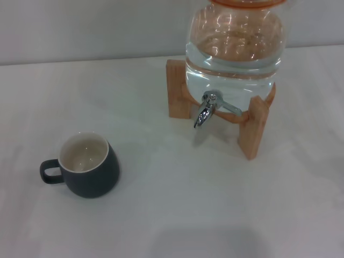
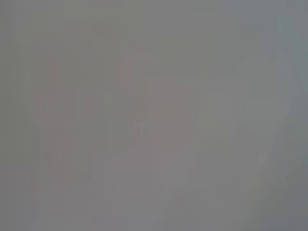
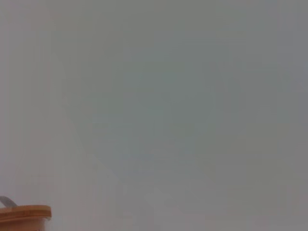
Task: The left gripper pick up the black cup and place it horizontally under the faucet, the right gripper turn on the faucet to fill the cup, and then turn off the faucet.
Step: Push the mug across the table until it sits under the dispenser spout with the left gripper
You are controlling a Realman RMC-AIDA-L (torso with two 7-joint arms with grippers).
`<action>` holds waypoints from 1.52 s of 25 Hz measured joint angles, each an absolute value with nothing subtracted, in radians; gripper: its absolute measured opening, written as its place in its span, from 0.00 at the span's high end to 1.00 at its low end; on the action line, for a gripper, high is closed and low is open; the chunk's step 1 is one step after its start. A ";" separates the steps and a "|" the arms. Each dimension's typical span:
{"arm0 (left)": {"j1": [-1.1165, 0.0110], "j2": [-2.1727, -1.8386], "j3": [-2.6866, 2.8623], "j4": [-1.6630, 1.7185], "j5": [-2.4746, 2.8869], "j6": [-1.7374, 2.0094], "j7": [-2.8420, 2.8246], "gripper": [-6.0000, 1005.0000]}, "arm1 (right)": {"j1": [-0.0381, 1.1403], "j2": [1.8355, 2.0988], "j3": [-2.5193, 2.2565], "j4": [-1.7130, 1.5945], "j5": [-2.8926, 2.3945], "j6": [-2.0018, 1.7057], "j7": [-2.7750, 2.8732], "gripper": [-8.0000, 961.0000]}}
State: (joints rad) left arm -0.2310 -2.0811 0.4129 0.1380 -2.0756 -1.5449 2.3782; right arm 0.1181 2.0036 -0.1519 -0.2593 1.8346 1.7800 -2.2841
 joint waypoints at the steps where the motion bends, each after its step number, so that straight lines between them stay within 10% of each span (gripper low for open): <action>1: -0.229 -2.081 0.413 0.138 -2.075 -1.545 2.378 0.12 | 0.118 2.004 -0.152 -0.259 1.835 1.780 -2.284 0.11; 38: -0.117 -2.082 0.414 0.256 -1.580 -1.485 2.276 0.13 | 0.181 1.976 -0.099 -0.338 1.868 1.723 -2.284 0.11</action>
State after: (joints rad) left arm -0.1173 -2.0825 0.4136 0.2562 -1.5797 -1.4851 2.2762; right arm 0.1810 1.9764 -0.0986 -0.3375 1.8680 1.7226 -2.2841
